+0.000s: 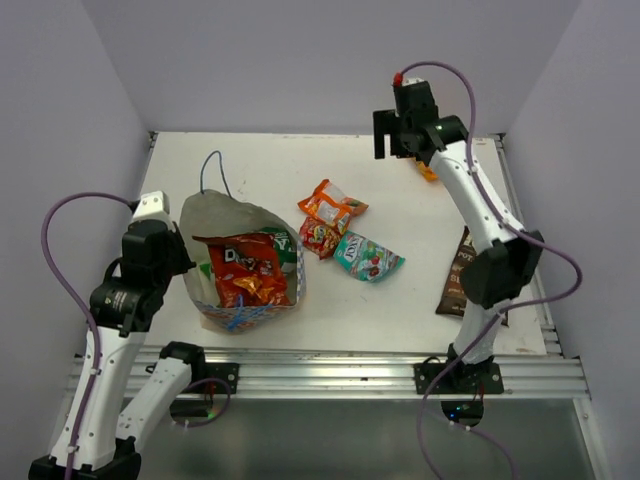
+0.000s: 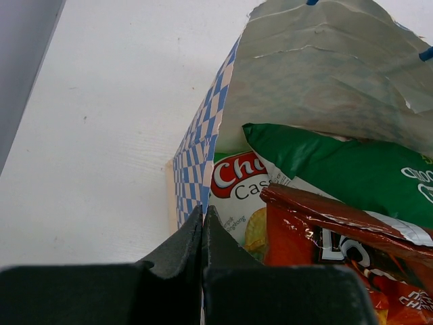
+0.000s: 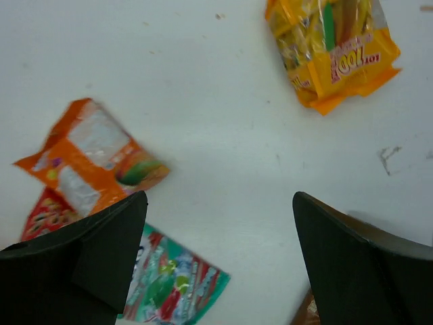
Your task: Place the snacks into the paper bag
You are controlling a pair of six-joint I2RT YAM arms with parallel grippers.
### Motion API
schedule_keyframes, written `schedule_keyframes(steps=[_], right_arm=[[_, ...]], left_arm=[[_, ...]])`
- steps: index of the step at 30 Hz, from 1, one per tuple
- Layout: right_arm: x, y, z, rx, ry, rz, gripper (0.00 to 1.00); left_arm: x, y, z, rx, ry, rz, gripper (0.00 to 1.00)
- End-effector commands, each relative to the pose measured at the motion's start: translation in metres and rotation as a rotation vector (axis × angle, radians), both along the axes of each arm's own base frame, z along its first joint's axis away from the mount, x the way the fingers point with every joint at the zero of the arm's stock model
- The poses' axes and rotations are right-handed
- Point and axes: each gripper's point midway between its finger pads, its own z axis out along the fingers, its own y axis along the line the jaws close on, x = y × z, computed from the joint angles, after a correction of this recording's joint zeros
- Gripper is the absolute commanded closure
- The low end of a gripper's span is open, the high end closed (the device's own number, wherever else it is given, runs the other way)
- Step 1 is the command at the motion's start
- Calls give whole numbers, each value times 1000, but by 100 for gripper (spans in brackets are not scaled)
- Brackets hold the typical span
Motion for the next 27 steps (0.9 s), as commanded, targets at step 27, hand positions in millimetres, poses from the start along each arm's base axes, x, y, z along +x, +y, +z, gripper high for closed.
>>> schedule_keyframes(steps=[27], right_arm=[[134, -133, -218, -38, 278, -301, 21]], left_arm=[[11, 8, 5, 49, 24, 36, 100]])
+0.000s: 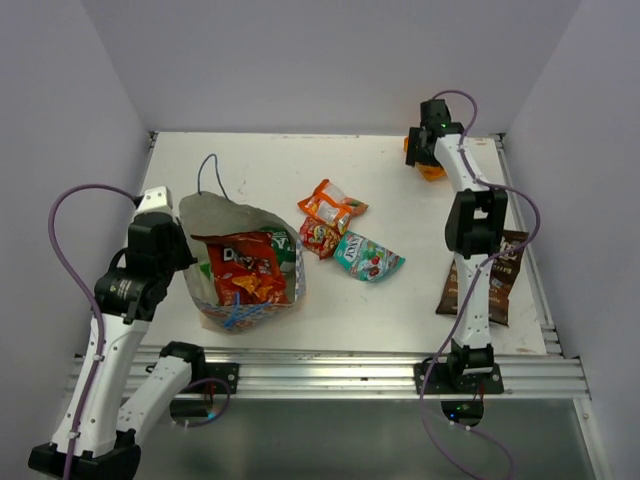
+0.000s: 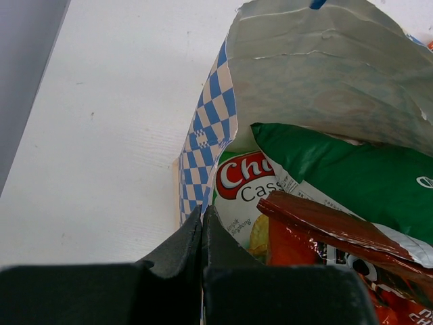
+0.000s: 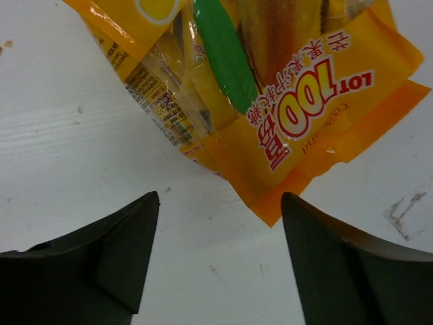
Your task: Place the snacks into the paper bag
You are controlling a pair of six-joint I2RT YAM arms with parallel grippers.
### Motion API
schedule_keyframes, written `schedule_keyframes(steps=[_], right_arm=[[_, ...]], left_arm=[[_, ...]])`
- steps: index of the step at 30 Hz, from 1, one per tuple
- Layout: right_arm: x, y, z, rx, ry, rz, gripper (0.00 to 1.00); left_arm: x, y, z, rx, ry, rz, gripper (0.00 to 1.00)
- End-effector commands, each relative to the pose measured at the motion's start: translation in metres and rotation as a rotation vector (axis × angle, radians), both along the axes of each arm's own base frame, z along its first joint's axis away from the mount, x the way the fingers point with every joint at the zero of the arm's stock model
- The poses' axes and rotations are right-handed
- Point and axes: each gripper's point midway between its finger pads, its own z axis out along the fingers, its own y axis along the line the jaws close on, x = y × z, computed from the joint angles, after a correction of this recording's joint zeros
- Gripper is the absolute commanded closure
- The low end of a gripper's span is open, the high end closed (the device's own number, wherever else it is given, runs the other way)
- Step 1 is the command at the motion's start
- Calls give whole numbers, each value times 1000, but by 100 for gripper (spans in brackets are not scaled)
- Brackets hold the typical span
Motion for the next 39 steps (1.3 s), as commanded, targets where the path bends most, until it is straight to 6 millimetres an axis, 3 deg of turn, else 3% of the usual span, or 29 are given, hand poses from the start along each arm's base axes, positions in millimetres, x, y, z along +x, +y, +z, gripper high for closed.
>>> schedule_keyframes(steps=[1, 3, 5, 6, 7, 9, 14, 16, 17, 18, 19, 21, 22, 24, 25, 27, 33, 39], right_arm=[[3, 2, -30, 27, 63, 11, 30], [1, 1, -38, 25, 87, 8, 49], [-5, -1, -53, 10, 125, 13, 61], [-6, -1, -55, 7, 128, 14, 83], [-6, -2, -55, 5, 129, 17, 91], [-8, -2, -55, 6, 130, 17, 100], [-7, 2, -38, 25, 90, 48, 100], [-6, 5, -12, 36, 36, 62, 100], [-13, 6, -13, 38, 47, 73, 100], [-15, 6, 16, 39, -3, 85, 100], [-17, 9, 27, 43, -18, 98, 100], [-29, 11, 43, 36, -32, 116, 100], [-35, 11, 73, 32, -83, 130, 100], [-48, 17, 86, 40, -91, 154, 100], [-57, 21, 116, 50, -143, 166, 100], [-71, 32, 133, 92, -167, 190, 100], [-124, 94, 220, 117, -294, 351, 100], [-194, 192, 287, 252, -358, 583, 100]], left_arm=[[5, 5, 12, 29, -18, 15, 100], [6, 5, 11, 28, -14, 17, 100], [6, 4, 10, 21, -12, 20, 100], [6, 4, 10, 19, -11, 19, 100], [6, 4, 10, 19, -11, 19, 100], [6, 4, 9, 20, -10, 19, 100], [7, 1, 7, 14, -6, 7, 100], [5, 0, 7, 10, -10, 4, 100], [5, 1, 6, 8, -11, 5, 100], [4, 0, 6, 7, -12, 4, 100], [4, 1, 6, 8, -13, 3, 100], [3, 0, 5, 5, -16, -1, 100], [2, -1, 4, 2, -17, -5, 100], [2, -3, 2, -6, -20, -13, 100], [3, -4, 2, -9, -21, -18, 100], [4, -6, 1, -18, -21, -27, 100], [5, -12, -1, -29, -24, -61, 100], [6, -18, -1, -43, -30, -96, 100]])
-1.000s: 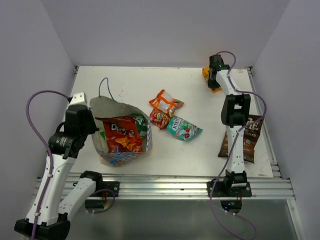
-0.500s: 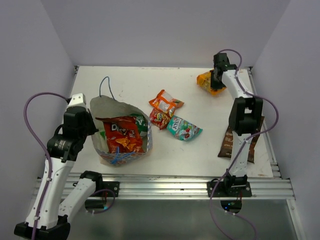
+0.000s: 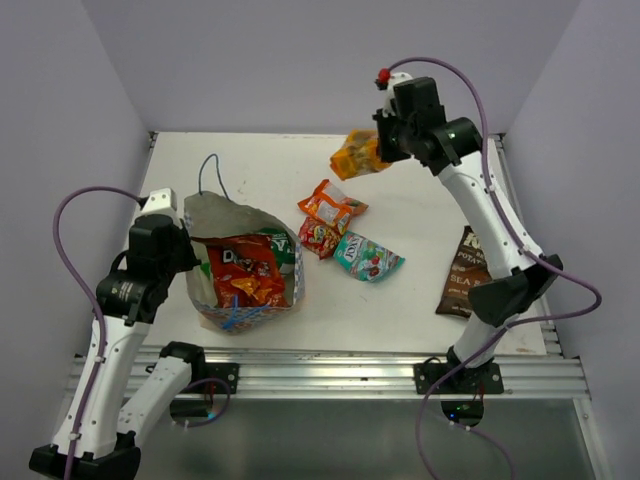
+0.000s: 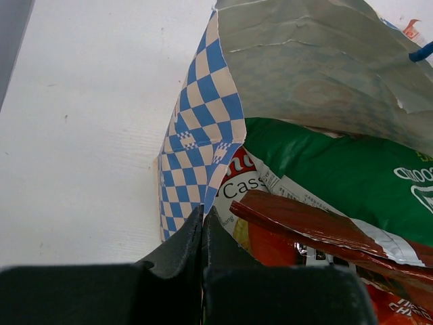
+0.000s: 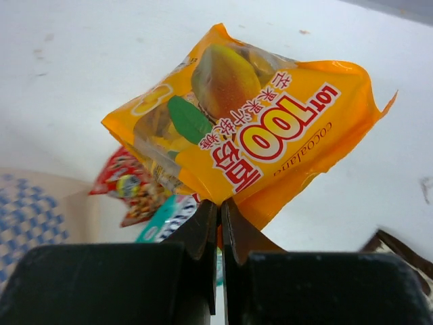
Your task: Place the snacks into the paper bag
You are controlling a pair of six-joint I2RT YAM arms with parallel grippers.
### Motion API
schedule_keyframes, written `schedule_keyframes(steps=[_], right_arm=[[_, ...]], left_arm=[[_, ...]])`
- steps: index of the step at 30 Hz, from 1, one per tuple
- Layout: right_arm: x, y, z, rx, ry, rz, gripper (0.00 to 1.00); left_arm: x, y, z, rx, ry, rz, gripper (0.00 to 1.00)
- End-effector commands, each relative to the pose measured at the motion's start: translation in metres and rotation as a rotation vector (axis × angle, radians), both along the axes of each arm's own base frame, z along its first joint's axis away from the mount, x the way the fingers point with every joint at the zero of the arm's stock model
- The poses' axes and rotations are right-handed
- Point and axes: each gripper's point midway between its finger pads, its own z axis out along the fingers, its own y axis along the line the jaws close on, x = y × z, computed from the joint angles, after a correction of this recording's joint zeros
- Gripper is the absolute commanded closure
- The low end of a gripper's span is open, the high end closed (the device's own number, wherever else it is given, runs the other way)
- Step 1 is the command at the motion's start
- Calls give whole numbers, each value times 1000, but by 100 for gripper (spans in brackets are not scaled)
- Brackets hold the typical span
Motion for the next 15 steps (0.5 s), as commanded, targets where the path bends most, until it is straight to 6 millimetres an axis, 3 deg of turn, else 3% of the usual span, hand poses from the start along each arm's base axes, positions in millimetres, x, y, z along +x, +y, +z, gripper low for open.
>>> schedule_keyframes(steps=[1, 3, 4, 9, 10, 12, 15], right_arm=[[-54, 66, 92, 156, -154, 190, 100], [-74, 92, 109, 204, -162, 258, 100], [-94, 116, 122, 229, -172, 330, 100], [-152, 181, 148, 353, -159, 504, 100], [-172, 200, 153, 386, -152, 566, 100], [-189, 218, 153, 426, -123, 611, 100], [-218, 246, 129, 411, -39, 704, 100]], left_arm=[[5, -8, 2, -11, -24, -48, 100], [5, -10, 3, -16, -28, -55, 100], [5, -11, 3, -19, -28, -61, 100], [4, -13, 4, -29, -34, -75, 100], [3, -12, 4, -26, -32, -72, 100], [1, -11, 5, -25, -34, -65, 100], [-1, -9, 6, -21, -33, -57, 100]])
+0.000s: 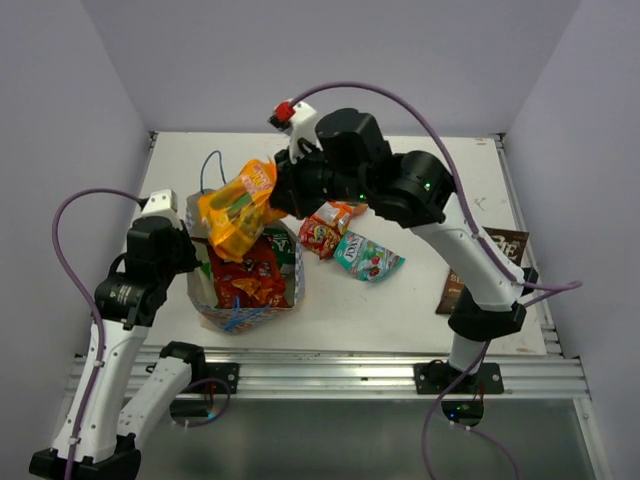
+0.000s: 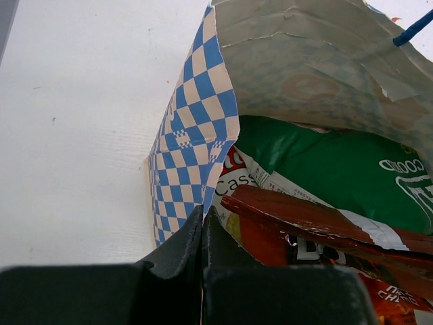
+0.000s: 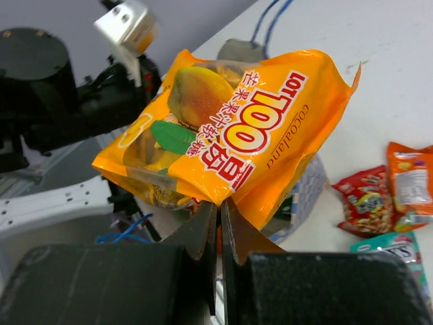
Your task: Place the snacks into the paper bag
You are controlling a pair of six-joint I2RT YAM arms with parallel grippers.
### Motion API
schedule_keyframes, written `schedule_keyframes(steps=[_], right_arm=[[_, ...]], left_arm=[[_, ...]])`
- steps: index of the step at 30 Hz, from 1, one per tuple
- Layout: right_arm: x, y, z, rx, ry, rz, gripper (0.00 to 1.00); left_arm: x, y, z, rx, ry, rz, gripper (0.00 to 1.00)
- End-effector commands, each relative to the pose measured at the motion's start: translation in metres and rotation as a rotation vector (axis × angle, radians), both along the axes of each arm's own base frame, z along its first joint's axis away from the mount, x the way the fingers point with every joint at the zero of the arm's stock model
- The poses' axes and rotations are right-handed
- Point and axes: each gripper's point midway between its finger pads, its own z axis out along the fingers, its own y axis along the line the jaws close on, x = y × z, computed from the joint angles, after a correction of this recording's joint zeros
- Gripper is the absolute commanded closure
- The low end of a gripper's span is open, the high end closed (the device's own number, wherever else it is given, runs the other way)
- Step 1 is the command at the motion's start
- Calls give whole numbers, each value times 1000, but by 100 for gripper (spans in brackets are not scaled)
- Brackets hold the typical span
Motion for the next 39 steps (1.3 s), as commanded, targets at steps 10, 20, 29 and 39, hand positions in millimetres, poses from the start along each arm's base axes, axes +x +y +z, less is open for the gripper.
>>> schedule_keyframes(steps=[10, 20, 29, 39], right_arm=[[-20, 44, -155, -308, 134, 79, 100], [-4, 76, -193, -385, 180, 82, 100], [52, -87, -99, -393, 29, -406, 15], [51, -301, -253, -572, 389, -1061, 1]], left_arm=[[-11, 8, 7, 18, -24, 26, 100], [-14, 10, 8, 21, -31, 32, 100], [-11, 8, 8, 18, -39, 25, 100], [-7, 2, 5, 10, -40, -14, 100]])
